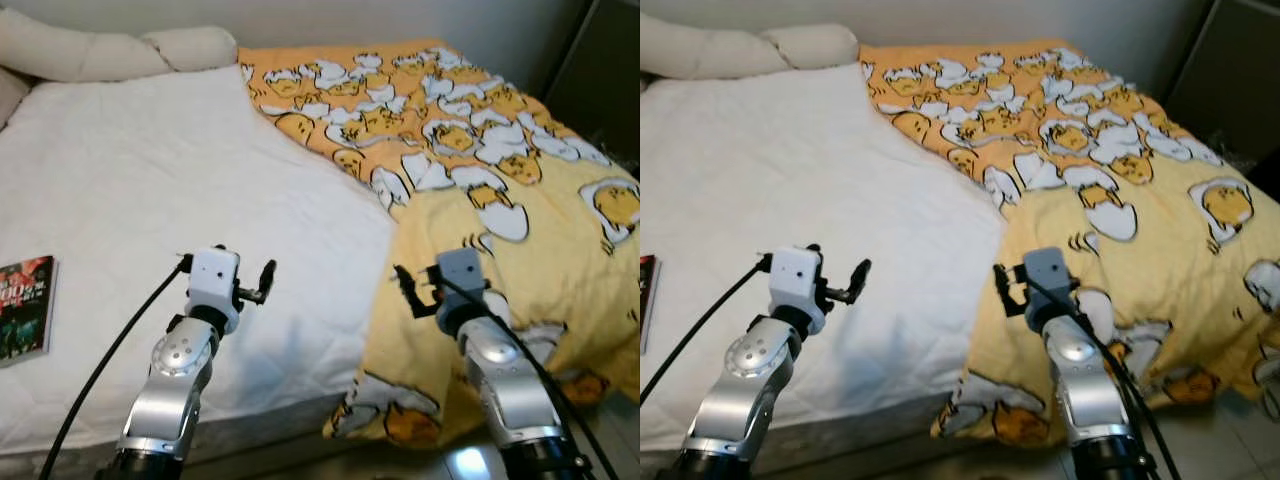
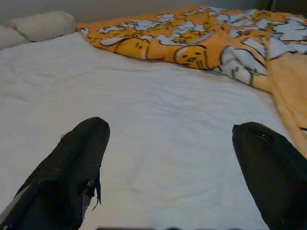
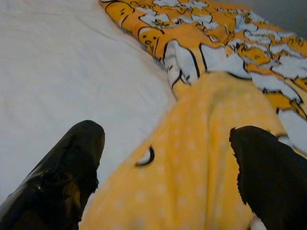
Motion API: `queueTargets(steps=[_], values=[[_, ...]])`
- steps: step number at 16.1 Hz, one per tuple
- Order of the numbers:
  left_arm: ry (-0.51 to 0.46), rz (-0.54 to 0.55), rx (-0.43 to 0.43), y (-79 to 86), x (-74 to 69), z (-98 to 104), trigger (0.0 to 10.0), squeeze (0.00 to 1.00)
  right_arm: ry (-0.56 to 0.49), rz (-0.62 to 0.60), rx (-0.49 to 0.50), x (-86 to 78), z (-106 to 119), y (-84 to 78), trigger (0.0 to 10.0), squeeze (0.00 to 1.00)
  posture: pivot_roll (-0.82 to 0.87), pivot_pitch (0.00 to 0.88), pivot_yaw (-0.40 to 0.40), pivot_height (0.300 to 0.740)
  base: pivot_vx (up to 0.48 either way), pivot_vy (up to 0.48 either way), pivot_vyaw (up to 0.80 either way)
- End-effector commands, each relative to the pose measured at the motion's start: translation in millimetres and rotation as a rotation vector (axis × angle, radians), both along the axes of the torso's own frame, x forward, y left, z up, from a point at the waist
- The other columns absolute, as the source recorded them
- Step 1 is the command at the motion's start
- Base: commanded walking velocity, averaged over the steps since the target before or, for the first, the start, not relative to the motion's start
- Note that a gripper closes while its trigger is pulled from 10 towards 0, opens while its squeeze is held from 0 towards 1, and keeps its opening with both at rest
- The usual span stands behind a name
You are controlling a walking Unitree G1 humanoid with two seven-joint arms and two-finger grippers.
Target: Clean up the room
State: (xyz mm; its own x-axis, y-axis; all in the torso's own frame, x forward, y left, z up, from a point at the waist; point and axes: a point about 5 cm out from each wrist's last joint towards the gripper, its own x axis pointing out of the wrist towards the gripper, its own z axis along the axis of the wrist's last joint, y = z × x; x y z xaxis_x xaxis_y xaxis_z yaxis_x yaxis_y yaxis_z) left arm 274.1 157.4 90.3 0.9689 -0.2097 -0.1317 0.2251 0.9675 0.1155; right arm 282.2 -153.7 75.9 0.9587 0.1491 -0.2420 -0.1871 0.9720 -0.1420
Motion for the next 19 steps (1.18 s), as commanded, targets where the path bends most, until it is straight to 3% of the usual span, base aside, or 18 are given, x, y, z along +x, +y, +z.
queueTargets(steps=[1,2,3,5,9,10,12,16,19], values=[[0.006,0.010,0.022,6.8,0.4,0,10.0,0.23,0.000,0.016,-0.002,0.7,2,8.5,10.0,1.00,-0.04,0.000,-0.009,0.740,0.000,0.000,0.00],[0.015,-0.009,0.037,5.4,-1.1,-1,10.0,0.23,0.018,-0.002,-0.018,0.4,0,6.7,10.0,1.00,-0.04,0.000,-0.012,0.740,0.000,0.000,0.00],[0.031,-0.048,0.052,3.3,-4.4,-3,10.0,0.23,0.058,-0.040,-0.032,0.8,-5,2.0,10.0,0.81,-0.04,0.000,-0.014,0.740,0.000,0.000,0.00],[0.057,-0.147,0.081,-0.7,-11.6,-7,10.0,0.24,0.147,-0.061,-0.044,2.5,-16,-2.1,10.0,0.00,-0.04,0.000,-0.017,0.740,0.000,0.000,0.00],[0.087,-0.292,0.127,-3.7,-19.3,-5,10.0,0.24,0.313,-0.121,-0.004,22.8,-38,-7.5,9.8,0.00,-0.02,0.000,-0.025,0.740,0.000,0.000,0.00],[0.092,-0.313,0.142,-4.0,-20.4,-4,10.0,0.24,0.326,-0.127,-0.013,27.5,-41,-7.2,8.1,0.00,-0.01,0.000,-0.025,0.740,0.000,0.000,0.00],[0.096,-0.346,0.163,-4.4,-23.3,-2,10.0,0.23,0.345,-0.134,-0.024,33.3,-44,-5.3,10.0,0.00,0.01,0.000,-0.026,0.740,0.000,0.000,0.00],[0.135,-0.437,0.206,-3.0,-43.0,5,10.0,0.23,0.402,-0.070,-0.043,44.1,-51,8.2,10.0,0.00,0.09,0.000,-0.034,0.740,0.000,0.000,0.00],[0.163,-0.448,0.210,0.9,-60.7,9,10.0,0.23,0.445,-0.029,-0.072,40.3,-59,16.0,10.0,0.00,0.14,0.002,-0.043,0.740,0.000,0.000,0.00]])
